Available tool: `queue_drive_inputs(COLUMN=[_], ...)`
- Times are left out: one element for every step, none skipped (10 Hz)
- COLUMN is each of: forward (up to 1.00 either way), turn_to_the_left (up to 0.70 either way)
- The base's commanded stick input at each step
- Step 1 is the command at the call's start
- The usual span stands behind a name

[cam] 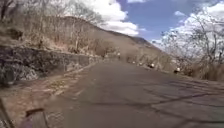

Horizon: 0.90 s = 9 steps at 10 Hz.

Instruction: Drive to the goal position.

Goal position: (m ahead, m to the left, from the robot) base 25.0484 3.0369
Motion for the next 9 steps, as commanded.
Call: queue_drive_inputs(forward=[0.70, 0.70, 0.70, 0.70, 0.70, 0.70, 0.70, 0.70, 0.70], turn_to_the_left=[0.00, 0.00, 0.00, 0.00, 0.00, 0.00, 0.00, 0.00, 0.00])
